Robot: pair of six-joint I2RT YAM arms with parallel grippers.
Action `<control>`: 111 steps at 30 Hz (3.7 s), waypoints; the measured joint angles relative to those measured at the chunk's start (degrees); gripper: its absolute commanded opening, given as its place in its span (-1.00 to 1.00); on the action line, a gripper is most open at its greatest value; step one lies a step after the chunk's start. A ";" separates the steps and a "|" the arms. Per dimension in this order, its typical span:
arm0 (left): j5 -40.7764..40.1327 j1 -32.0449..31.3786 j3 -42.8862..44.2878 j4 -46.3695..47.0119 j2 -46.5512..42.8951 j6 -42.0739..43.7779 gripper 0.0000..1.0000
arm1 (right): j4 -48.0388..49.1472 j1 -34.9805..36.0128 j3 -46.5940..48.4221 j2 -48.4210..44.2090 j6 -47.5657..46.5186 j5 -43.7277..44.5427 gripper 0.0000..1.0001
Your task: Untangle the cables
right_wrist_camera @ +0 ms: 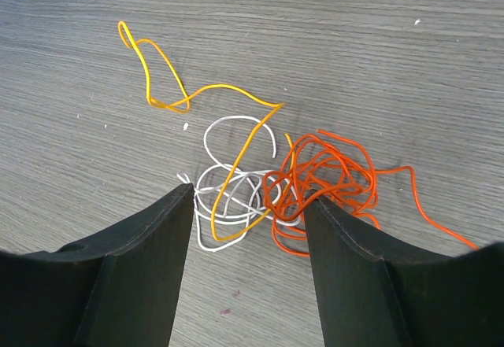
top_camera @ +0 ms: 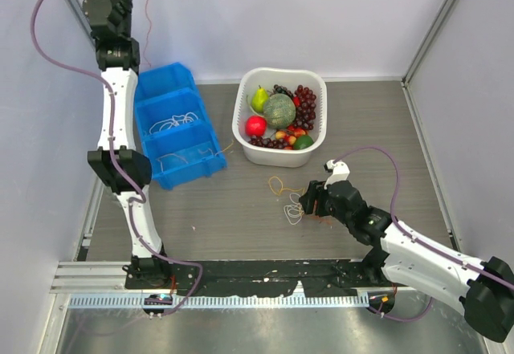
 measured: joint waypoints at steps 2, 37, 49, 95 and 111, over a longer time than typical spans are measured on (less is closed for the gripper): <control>1.22 -1.07 0.66 -1.33 0.52 0.00 -1.00 | 0.11 0.00 -0.07 -0.09 -0.02 -0.02 0.26; 14.25 -0.66 2.34 -3.28 -14.69 12.68 -1.00 | 0.72 -0.09 -0.50 -0.07 -0.04 -0.68 0.26; 13.14 4.55 0.00 -6.97 -3.52 8.17 -1.00 | 1.07 -0.09 -0.50 1.36 -0.04 -0.70 0.26; 16.65 8.13 -4.66 -7.50 -14.03 -10.05 -1.00 | -8.87 0.94 34.21 12.59 -9.49 -1.07 0.63; 29.05 3.06 -40.35 -6.23 -42.82 -21.97 -1.00 | 13.49 2.40 73.48 50.77 -10.56 -27.74 0.62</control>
